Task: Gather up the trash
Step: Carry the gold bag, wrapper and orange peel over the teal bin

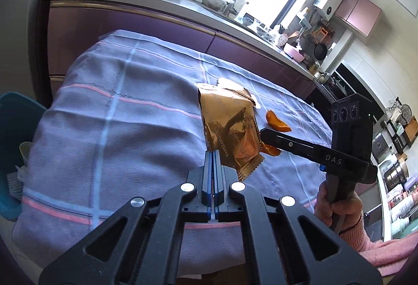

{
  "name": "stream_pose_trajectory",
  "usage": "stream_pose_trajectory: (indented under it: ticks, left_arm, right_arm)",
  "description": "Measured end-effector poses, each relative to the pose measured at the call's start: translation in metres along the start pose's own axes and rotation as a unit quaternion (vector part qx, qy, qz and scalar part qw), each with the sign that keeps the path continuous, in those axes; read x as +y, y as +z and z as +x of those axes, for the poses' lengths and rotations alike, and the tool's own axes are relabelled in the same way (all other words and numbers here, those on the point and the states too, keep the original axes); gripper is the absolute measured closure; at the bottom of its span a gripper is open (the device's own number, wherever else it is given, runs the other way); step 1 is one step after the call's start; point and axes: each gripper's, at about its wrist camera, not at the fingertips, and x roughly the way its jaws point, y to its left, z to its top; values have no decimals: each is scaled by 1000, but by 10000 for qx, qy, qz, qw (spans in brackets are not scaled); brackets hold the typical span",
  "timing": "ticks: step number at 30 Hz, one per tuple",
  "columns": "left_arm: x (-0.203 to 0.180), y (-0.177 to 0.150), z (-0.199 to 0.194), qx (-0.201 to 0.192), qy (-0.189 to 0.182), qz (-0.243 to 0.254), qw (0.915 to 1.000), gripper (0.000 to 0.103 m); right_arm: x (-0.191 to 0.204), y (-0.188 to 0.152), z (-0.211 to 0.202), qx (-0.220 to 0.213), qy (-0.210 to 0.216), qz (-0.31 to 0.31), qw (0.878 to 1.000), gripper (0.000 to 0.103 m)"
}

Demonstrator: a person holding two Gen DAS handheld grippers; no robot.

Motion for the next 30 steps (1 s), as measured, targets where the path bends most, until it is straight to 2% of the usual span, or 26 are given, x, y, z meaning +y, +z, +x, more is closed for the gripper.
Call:
stream_pose_trajectory:
  ticks: [7,15,30]
  left_arm:
    - [39,4,-45,-383,401,-317,9980,102]
    - [76,0,-92,-734,869,-622,9916,102]
    - [122,-6,-134,-979,1480,-1049,9785,102]
  right_arm:
    - [21,11,16,69,218,-172,9996,90]
    - [54,25,36,183,537,-463,9973,90]
    - [122,41,106,662,1140,-1009,9861,90]
